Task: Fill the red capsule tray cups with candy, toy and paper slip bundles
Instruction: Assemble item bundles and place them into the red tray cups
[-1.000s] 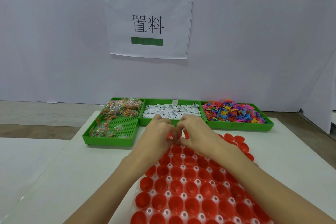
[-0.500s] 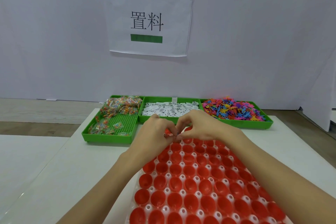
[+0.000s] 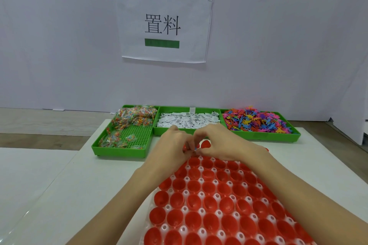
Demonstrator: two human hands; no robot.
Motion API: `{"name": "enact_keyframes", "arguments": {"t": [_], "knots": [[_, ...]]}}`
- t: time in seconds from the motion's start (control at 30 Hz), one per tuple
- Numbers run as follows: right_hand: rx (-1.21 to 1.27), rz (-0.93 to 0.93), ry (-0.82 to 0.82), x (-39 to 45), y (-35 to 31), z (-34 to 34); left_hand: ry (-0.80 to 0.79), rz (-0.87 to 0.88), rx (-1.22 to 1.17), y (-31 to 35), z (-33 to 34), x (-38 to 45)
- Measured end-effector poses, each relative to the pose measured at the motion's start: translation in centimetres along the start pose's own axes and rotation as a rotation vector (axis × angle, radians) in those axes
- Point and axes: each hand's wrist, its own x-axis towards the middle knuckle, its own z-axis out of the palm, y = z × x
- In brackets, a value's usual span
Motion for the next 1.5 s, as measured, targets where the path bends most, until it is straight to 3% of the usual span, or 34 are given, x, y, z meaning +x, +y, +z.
{"name": "enact_keyframes", "arguments": {"t": [0.13, 0.37, 0.77, 0.87, 1.0, 1.23, 1.33, 1.5], "knots": [[-0.016, 0.029, 0.022, 0.3, -0.2, 0.4, -0.023, -0.001, 0.001, 0.0, -0.1, 0.1], [0.069, 0.236, -0.008, 1.8, -0.4, 1.1, -0.035, 0.016, 0.001, -0.3, -0.2, 0.1], [0.148, 0.173, -0.004, -0.3, -0.2, -2.7, 0.044, 0.036, -0.098, -1.7, -2.4, 0.5], [0.205, 0.137, 0.107, -2.1, 0.4, -3.7, 0.141, 0.021, -0.073, -3.0, -4.3, 0.7], [0.334, 0.154, 0.326, -6.4, 2.3, -3.9, 0.235, -0.164, -0.082, -6.3, -6.7, 0.4], [0.542, 0.255, 0.592, -12.8, 5.1, -0.7, 0.020, -0.444, 0.173, -12.4, -6.0, -1.2], [0.573, 0.268, 0.650, -13.6, 5.5, -0.6, -0.108, -0.454, 0.179, -13.4, -5.5, -1.6], [0.532, 0.257, 0.682, -13.6, 4.8, -0.3, -0.074, -0.379, 0.191, -13.5, -5.4, -1.4]]}}
